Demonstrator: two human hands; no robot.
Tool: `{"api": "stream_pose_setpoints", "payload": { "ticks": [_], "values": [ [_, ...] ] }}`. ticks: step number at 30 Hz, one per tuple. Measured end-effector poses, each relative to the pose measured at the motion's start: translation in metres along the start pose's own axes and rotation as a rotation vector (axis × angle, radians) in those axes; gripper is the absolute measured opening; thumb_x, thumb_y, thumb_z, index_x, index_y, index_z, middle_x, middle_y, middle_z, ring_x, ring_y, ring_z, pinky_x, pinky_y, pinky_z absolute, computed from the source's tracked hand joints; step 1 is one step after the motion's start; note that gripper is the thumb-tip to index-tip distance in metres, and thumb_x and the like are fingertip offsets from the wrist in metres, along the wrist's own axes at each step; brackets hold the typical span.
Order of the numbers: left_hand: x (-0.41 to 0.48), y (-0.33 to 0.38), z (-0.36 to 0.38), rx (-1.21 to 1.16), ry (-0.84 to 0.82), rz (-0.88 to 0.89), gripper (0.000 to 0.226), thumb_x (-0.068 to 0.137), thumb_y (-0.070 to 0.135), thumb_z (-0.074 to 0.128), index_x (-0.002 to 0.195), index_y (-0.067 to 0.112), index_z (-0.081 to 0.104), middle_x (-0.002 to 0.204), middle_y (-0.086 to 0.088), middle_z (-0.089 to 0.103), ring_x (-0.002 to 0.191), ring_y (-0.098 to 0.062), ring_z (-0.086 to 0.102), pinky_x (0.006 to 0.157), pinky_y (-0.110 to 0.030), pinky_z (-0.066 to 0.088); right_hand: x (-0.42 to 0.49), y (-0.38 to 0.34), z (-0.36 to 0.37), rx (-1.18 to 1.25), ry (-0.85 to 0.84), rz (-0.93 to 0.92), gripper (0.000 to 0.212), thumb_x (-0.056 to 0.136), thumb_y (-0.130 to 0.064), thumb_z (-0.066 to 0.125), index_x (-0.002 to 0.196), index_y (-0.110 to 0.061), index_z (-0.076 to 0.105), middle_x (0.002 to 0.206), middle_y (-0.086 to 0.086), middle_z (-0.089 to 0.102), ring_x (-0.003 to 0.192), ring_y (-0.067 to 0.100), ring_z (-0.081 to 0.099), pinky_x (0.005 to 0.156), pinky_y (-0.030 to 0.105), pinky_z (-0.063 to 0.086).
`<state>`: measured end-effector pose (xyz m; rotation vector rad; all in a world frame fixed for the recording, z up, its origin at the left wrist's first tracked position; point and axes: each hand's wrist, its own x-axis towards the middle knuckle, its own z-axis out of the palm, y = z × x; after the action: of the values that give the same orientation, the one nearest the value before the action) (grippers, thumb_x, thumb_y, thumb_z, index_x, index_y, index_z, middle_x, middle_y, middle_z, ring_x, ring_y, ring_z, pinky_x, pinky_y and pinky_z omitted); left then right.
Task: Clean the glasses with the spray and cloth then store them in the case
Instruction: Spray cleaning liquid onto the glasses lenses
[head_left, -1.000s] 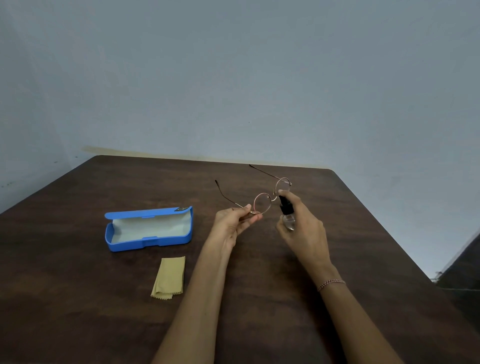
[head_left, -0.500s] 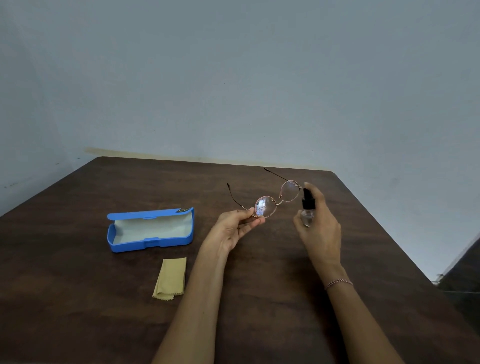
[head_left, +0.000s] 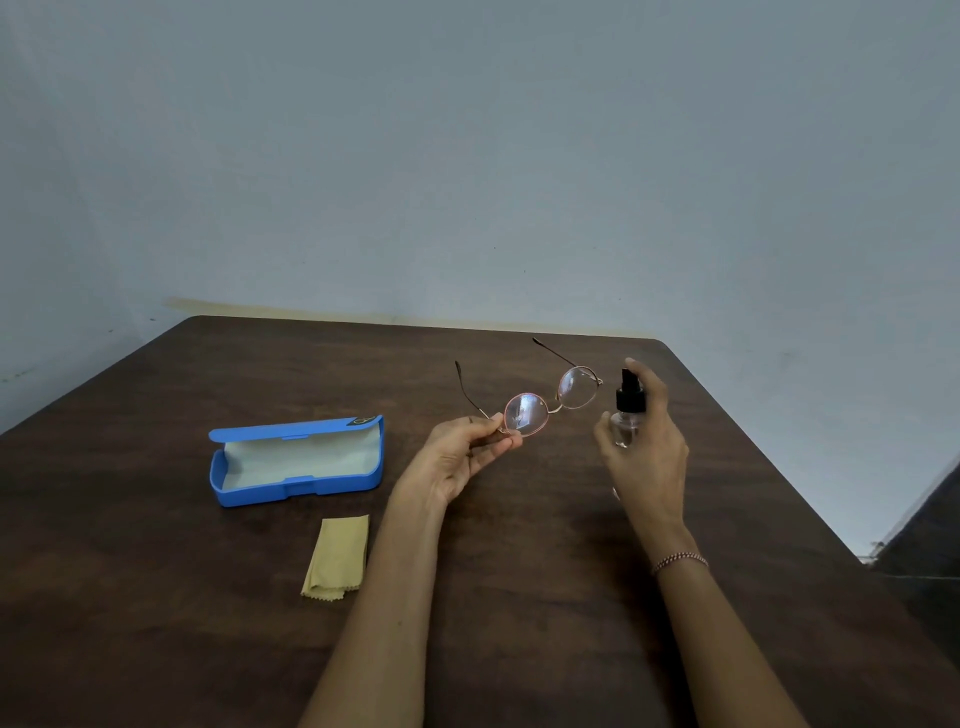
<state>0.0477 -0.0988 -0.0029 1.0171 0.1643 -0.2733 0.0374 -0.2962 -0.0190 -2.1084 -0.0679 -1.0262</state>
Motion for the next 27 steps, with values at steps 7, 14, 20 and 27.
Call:
{"api": "stream_pose_setpoints", "payload": {
  "ticks": [7,14,20,27],
  "values": [
    [0.007,-0.005,-0.002,0.166,0.064,0.177,0.015,0.089,0.001,0.060,0.075,0.003,0.054,0.067,-0.015,0.070,0.060,-0.019,0.071,0.053,-0.018,0.055,0.000,0.010,0.007,0.242,-0.113,-0.019,0.070,0.085,-0.024,0.068,0.133,-0.050,0.023,0.097,-0.005,0.059,0.087,0.011,0.061,0.075,0.019,0.044],
    [0.011,-0.011,-0.002,0.334,0.210,0.354,0.006,0.087,0.001,0.063,0.085,0.003,0.057,0.078,-0.016,0.070,0.068,-0.019,0.072,0.055,-0.019,0.055,-0.003,0.018,0.010,0.276,-0.215,-0.018,0.076,0.083,-0.029,0.069,0.134,-0.054,0.018,0.135,0.002,0.043,0.118,0.016,0.049,0.097,0.040,0.047],
    [0.008,-0.016,-0.004,0.472,0.257,0.479,0.013,0.086,0.004,0.064,0.079,0.013,0.057,0.083,-0.009,0.070,0.073,-0.015,0.072,0.064,-0.025,0.058,-0.010,0.017,0.003,0.287,-0.218,0.009,0.069,0.086,-0.045,0.060,0.138,-0.053,0.015,0.133,0.000,0.048,0.117,0.014,0.051,0.098,0.038,0.044],
    [-0.010,-0.009,-0.003,0.597,0.310,0.619,0.015,0.085,0.009,0.066,0.077,0.017,0.057,0.081,-0.003,0.071,0.075,-0.012,0.071,0.066,-0.027,0.059,-0.015,0.014,-0.004,0.283,-0.224,0.003,0.066,0.089,-0.053,0.050,0.143,-0.049,0.012,0.139,-0.010,0.042,0.128,0.010,0.042,0.103,0.031,0.034]
  ]
}}
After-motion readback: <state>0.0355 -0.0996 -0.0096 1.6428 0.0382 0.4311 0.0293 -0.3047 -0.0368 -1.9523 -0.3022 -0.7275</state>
